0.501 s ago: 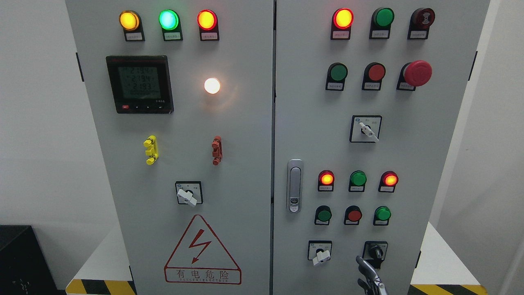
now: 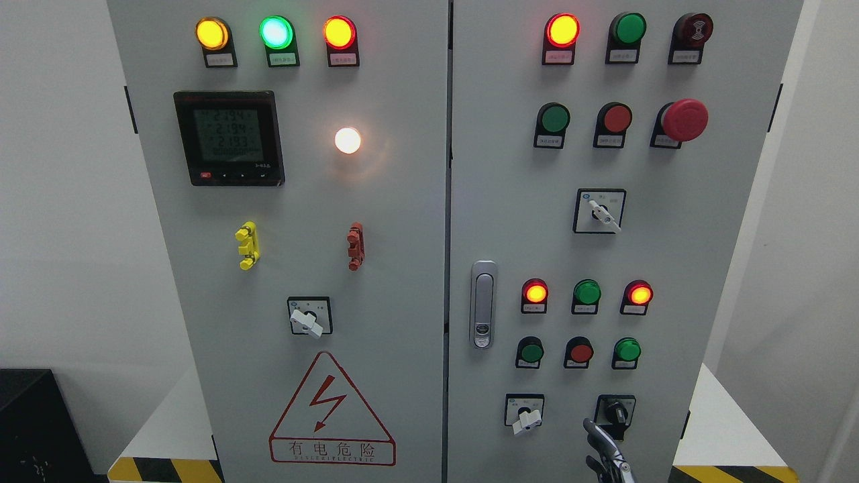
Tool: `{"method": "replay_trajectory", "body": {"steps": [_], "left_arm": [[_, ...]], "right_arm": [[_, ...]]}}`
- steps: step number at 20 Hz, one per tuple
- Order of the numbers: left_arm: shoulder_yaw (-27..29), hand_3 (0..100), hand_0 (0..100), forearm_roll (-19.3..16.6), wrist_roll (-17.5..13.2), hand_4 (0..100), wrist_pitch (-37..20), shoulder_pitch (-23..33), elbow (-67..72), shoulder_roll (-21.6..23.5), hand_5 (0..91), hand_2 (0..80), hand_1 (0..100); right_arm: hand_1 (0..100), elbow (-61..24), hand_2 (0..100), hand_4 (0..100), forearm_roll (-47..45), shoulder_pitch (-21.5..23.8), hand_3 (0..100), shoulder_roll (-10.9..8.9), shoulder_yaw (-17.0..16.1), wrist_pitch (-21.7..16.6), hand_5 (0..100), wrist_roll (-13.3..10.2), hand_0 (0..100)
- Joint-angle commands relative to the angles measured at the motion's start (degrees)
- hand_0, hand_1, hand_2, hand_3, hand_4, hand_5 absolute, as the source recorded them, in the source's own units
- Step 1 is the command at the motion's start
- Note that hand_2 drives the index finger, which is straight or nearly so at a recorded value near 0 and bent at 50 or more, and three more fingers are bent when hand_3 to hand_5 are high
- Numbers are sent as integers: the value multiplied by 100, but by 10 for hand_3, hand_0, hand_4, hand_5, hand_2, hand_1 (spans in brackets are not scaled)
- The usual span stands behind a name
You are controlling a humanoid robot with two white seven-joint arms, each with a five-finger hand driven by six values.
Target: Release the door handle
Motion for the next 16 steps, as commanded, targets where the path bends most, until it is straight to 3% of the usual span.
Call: {"method": "replay_trajectory", "body": {"steps": [1, 2, 3, 4, 5, 8, 10, 11, 16], "left_arm": [[0, 106, 0, 0, -5, 3, 7, 0, 0, 0, 0, 44, 0], [0, 106, 0, 0, -5, 3, -2, 0, 0, 0, 0, 44, 0], [0, 106, 0, 0, -5, 3, 7, 0, 0, 0, 0, 44, 0], [0, 106, 0, 0, -5, 3, 7, 0, 0, 0, 0, 44, 0], [0, 106, 0, 0, -5, 3, 7, 0, 0, 0, 0, 44, 0], [0, 106, 0, 0, -5, 4, 7, 0, 0, 0, 0, 45, 0], [0, 106, 0, 0, -5, 4, -2, 0, 0, 0, 0, 45, 0], [0, 106, 0, 0, -5, 4, 7, 0, 0, 0, 0, 46, 0], [0, 107, 0, 0, -5, 4, 7, 0, 0, 0, 0, 46, 0]], "right_arm": [[88, -48, 0, 0, 7, -17, 0, -7, -37, -1, 0, -1, 421], [92, -57, 0, 0, 16, -18, 0, -7, -46, -10, 0, -1, 419], [103, -83, 0, 74, 16, -18, 0, -7, -64, -10, 0, -1, 413], [118, -118, 0, 143, 33, -18, 49, -7, -90, -10, 0, -27, 408], [142, -180, 0, 221, 155, -26, 161, -7, -116, -10, 10, -80, 403], [175, -268, 0, 364, 1032, -140, 338, 2, -248, -19, 257, -317, 419], [187, -338, 0, 428, 1516, -237, 404, 2, -257, -19, 334, -457, 426], [201, -364, 0, 511, 1675, -263, 493, 2, -257, -19, 461, -493, 430], [227, -365, 0, 622, 2720, -465, 606, 19, -161, -10, 622, -765, 425]]}}
